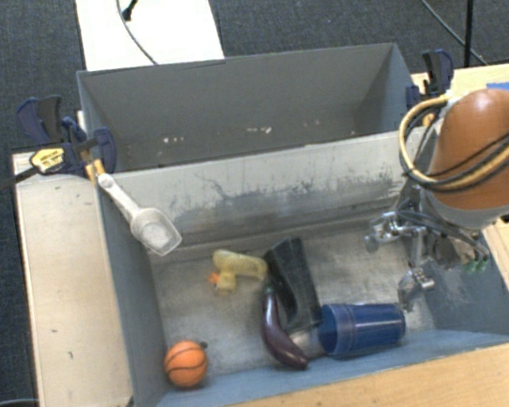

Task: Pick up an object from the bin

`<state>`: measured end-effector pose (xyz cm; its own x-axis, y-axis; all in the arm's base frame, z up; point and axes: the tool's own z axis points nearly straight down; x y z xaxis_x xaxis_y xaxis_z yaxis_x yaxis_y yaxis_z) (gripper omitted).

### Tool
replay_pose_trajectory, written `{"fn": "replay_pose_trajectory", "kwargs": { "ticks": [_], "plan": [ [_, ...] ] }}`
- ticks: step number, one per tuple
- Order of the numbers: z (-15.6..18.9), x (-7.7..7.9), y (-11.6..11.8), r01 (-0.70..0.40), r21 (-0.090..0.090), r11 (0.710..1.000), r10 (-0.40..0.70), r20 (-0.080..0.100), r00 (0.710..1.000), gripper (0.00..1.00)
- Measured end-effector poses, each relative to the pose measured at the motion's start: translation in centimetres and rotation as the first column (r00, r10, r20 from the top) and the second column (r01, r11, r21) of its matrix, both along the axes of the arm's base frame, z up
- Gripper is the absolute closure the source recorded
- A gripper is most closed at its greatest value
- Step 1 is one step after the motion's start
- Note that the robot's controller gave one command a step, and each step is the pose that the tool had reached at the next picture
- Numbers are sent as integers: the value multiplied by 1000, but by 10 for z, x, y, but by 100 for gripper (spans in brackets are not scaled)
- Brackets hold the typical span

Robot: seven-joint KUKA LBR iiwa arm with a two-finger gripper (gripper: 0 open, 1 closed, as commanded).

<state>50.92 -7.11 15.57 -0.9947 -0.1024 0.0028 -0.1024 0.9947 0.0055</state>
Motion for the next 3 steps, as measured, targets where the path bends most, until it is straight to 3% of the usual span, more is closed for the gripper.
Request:
{"fn": "replay_pose_trajectory", "kwargs": {
  "ticks": [1, 2, 3],
  "plan": [
    [-23, -24, 17, -200, -6, 980, 200, 9, 980, 100],
    [-23, -24, 17, -203, -7, 979, 203, 10, 979, 0],
    [-23, -25, 17, -204, -6, 979, 204, 8, 979, 0]
  ]
}}
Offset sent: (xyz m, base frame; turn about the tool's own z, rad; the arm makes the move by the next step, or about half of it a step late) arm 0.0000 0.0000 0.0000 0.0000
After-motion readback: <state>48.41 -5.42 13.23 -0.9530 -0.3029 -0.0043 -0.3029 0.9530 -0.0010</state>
